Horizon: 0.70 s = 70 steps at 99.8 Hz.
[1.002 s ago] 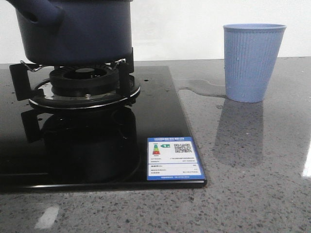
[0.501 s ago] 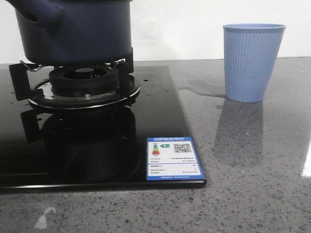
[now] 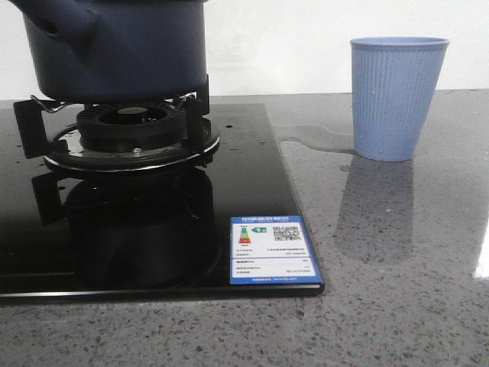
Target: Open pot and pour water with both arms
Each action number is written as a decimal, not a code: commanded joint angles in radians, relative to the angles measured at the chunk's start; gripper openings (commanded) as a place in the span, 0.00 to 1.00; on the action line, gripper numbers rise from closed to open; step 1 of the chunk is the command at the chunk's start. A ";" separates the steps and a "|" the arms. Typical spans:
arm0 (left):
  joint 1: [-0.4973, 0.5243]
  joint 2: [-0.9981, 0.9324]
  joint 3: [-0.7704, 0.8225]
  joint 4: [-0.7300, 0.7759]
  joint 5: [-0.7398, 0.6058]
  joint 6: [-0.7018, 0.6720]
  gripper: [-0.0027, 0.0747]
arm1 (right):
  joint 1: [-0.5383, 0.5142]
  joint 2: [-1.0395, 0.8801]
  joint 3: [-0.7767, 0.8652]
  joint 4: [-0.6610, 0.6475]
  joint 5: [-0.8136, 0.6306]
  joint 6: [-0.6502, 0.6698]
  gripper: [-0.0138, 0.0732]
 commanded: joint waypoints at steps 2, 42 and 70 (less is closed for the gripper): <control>-0.009 -0.027 -0.036 -0.074 0.031 0.004 0.74 | 0.001 0.012 -0.035 0.016 -0.072 -0.012 0.90; -0.055 -0.022 -0.038 -0.087 0.031 0.011 0.37 | 0.001 0.012 -0.035 0.016 -0.072 -0.012 0.90; 0.006 -0.068 -0.042 -0.291 0.062 0.011 0.33 | 0.001 0.012 -0.020 0.007 -0.147 -0.012 0.90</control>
